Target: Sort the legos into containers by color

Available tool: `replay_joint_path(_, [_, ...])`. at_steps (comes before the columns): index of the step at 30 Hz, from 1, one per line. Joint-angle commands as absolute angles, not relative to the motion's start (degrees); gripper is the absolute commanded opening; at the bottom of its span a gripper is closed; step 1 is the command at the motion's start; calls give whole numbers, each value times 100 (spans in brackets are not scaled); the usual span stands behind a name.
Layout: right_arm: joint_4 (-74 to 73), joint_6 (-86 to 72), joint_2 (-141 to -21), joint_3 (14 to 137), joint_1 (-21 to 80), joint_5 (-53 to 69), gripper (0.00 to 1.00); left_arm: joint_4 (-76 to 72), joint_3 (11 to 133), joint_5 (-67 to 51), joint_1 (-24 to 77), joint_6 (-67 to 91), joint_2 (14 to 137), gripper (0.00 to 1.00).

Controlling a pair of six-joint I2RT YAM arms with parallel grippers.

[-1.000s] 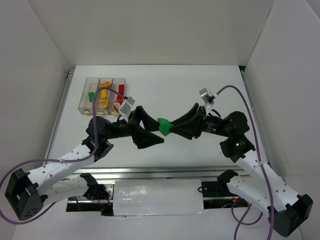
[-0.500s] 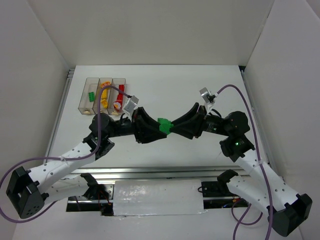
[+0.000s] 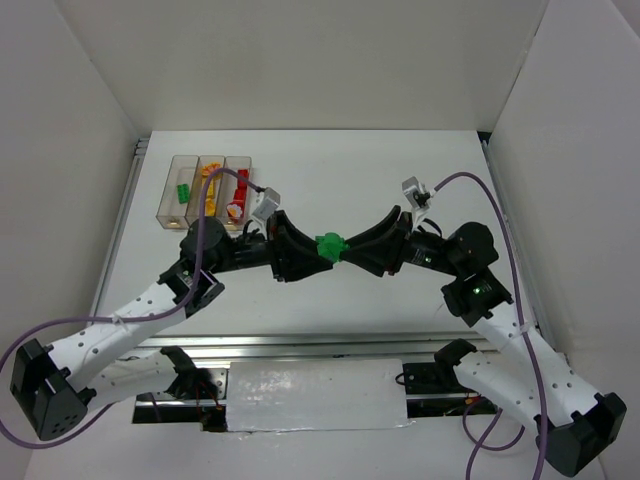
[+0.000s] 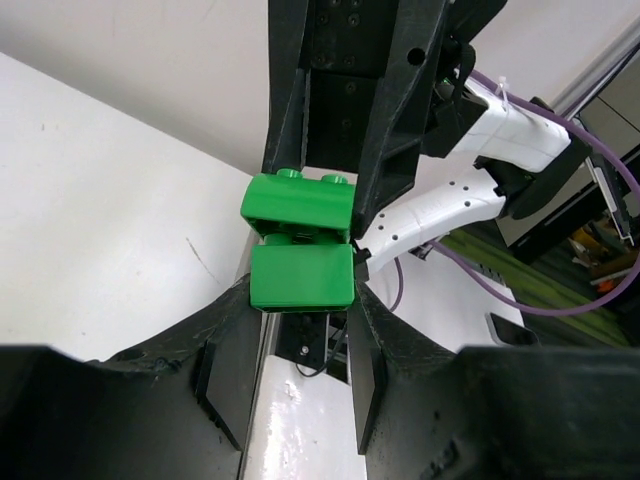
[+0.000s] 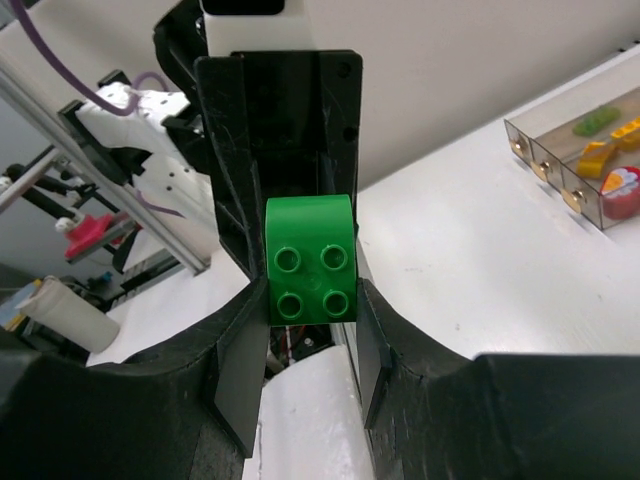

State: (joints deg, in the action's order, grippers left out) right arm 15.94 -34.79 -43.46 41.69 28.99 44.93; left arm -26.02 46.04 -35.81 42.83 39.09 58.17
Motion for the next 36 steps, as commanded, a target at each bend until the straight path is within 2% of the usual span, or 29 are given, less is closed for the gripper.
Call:
replay_joint_path(1, [1326,-3199,-4333,4280,2883,4367,0,-3163,4641,-3760,4175,3814,5546,0])
replay_joint_path(6, [1495,-3296,-4228,4236,2786,4430,0,-3402,4518,-4069,3894,4017,5432,0])
replay_joint_path(9, [1073,-3173,-4114,4324,2576,4027,0,-2692,4623,-3920,3456,3903,5318,0])
replay_joint_path(12, [582,-3042,-3955,4429,2329,3439,0,-1506,4825,-3745,2499,3727,5256,0])
replay_joint_path(13, [215,-2919,-3920,4464,2320,3210,0,-607,4930,-3579,1922,3422,5282,0])
replay_joint_path(15, [18,-2822,-3902,4553,2320,2787,0,329,5237,-2537,1408,3034,5370,0])
replay_joint_path(16, [-139,-2743,-3911,4553,2320,2777,0,1317,5404,-1844,1084,2702,5562,0])
replay_joint_path(17, [-167,-2707,-3920,4535,2329,2847,0,1719,5710,-288,1011,2568,5694,0])
replay_joint_path(19, [-211,-2628,-3981,4491,2320,2909,0,2160,5923,970,784,2392,6106,0])
replay_joint_path(20, [-211,-2593,-3999,4430,2338,2918,0,2258,6054,1715,652,2408,6248,0])
replay_joint_path(24, [-193,-2400,-4157,4237,2338,2857,0,1540,6380,2571,211,1926,7430,0])
replay_joint_path(30, [-18,-2478,-4289,3912,2347,3225,0,1275,7583,2408,-165,642,9392,0])
replay_joint_path(36, [263,-2505,-4421,3867,2347,3559,0,756,7778,2566,-369,519,10177,2])
